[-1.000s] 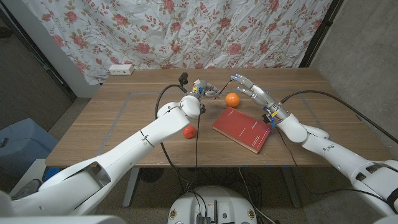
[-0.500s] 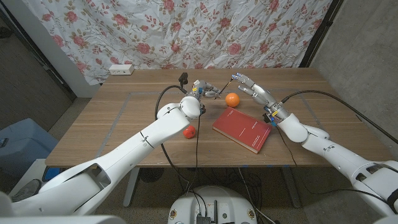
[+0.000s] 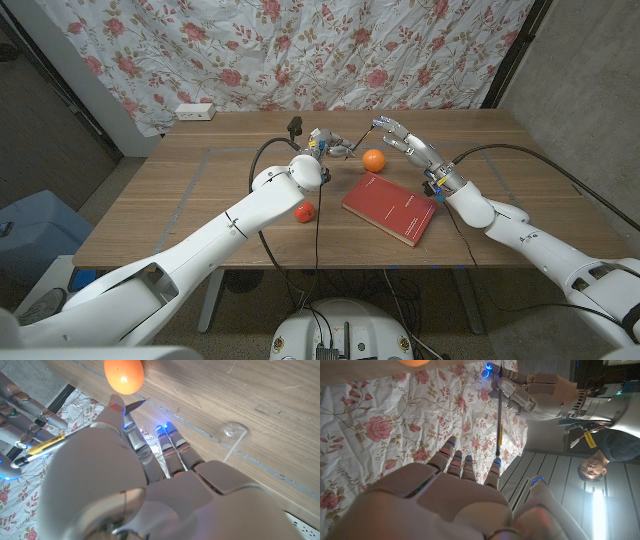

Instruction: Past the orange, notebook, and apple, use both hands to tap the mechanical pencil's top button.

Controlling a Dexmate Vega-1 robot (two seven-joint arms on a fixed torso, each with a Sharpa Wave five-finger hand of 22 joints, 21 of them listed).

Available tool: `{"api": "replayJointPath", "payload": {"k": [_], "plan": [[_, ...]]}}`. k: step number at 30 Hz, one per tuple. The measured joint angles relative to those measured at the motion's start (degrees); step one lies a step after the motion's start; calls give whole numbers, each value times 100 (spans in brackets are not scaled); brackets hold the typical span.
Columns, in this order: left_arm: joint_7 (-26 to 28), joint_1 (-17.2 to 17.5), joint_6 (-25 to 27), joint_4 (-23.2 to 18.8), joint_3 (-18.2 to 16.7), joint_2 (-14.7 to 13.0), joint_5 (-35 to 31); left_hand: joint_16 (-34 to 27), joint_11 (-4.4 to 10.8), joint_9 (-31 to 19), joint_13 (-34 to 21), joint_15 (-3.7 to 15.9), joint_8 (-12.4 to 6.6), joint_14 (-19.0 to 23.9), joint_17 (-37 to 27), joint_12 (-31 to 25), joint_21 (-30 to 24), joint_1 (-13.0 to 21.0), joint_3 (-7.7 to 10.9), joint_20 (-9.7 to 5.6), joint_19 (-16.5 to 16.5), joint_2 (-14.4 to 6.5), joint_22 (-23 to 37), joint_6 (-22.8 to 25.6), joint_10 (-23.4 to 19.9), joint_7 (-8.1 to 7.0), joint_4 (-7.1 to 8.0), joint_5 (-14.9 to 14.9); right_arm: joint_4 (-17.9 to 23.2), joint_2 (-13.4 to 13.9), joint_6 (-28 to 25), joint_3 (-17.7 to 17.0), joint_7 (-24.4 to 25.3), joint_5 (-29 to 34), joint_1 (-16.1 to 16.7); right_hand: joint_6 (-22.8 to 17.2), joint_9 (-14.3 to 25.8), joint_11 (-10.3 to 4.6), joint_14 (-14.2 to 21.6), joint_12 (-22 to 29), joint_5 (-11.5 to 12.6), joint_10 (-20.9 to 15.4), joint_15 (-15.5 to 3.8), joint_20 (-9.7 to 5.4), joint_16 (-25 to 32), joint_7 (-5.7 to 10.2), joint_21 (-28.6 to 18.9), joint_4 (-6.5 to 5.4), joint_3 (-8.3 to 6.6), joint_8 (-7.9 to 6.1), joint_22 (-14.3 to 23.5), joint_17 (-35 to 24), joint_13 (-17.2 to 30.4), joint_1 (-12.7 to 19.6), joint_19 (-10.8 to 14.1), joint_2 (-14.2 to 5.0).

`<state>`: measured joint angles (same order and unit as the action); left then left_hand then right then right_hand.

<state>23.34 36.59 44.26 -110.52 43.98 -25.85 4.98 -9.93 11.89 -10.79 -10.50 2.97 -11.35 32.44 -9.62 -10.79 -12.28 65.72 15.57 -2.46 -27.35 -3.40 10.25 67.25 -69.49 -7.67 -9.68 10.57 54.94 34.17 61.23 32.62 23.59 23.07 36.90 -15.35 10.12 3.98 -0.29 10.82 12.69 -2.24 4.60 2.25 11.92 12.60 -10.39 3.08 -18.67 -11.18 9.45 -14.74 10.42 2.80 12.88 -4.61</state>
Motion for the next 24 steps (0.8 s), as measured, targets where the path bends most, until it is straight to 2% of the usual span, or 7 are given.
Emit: {"api": "replayJointPath", "payload": {"k": [24], "plan": [[71, 71, -24, -45, -39, -2, 32, 0, 1, 1, -1, 0, 6, 0, 0, -3, 0, 37, -17, 0, 0, 39, 0, 0, 0, 0, 16, 0, 41, -52, -17, 40, -61, -5, -3, -29, -13, -31, -32, 0, 0, -32, -32, 0, 0, 32, 0, 0, 0, 44, 0, -4, 0, 0, 0, 0]]}}
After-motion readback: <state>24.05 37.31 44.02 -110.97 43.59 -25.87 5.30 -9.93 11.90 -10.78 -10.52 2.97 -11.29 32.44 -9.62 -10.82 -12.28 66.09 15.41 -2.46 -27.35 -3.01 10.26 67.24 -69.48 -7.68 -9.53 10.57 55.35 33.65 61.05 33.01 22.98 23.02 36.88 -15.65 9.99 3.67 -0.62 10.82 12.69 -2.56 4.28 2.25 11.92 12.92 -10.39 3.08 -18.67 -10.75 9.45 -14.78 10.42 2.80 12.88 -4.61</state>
